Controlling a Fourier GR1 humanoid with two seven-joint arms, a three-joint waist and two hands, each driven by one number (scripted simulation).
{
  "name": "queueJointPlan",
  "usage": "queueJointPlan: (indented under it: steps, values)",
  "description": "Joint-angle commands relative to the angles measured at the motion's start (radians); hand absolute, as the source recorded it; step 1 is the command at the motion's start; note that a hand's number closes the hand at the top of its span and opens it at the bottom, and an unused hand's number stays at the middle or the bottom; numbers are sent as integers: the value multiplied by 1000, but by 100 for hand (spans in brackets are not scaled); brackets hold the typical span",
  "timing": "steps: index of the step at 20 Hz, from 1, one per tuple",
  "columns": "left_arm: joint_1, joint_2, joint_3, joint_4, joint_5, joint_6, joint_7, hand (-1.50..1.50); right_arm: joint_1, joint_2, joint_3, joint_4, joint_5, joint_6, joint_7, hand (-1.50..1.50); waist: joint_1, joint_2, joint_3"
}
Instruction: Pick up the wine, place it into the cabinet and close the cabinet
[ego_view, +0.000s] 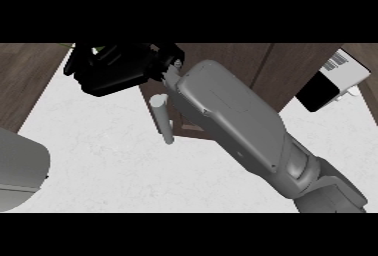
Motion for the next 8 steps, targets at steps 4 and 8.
queueJointPlan:
  steps: [4, 8]
  values:
    - [-17, -17, -47, -33, 7, 7, 20, -150, 54, -156, -95, 143, 26, -54, -79, 150, -62, 56, 24]
    - [-37, -17, -67, -52, 20, 19, 41, -150, 58, -156, -83, 155, 12, -28, -101, 150, -69, 60, 24]
